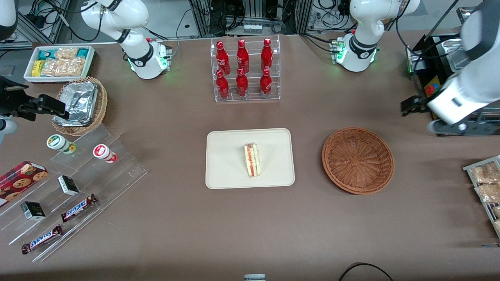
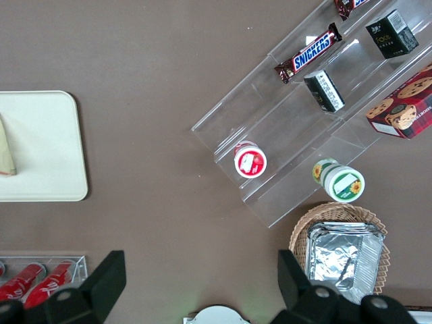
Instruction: Place sandwich from basket to tray
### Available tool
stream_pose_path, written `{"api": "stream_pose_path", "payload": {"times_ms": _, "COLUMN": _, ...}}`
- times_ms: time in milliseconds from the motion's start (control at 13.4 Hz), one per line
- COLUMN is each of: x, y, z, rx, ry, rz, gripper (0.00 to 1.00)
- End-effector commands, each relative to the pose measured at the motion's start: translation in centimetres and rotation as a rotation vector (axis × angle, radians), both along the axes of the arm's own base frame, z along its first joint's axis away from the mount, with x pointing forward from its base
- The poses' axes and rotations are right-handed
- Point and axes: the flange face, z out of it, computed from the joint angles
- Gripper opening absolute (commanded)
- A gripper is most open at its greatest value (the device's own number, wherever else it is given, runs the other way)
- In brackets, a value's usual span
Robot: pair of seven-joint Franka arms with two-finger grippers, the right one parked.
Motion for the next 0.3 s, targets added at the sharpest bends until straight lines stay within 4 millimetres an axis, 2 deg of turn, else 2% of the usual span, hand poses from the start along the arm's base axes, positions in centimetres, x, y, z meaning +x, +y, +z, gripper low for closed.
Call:
{"api": "stream_pose_path", "payload": {"times_ms": 0, "x": -1.1, "y": 1.6, "z": 3.0, "rx": -0.009, "ry": -0.024, "rz": -0.012, "gripper": 1.0}}
{"api": "stream_pose_path", "payload": {"times_ms": 223, "x": -1.1, "y": 2.9, "z": 3.5, "rx": -0.012, "ry": -0.045, "rz": 0.013, "gripper": 1.0}}
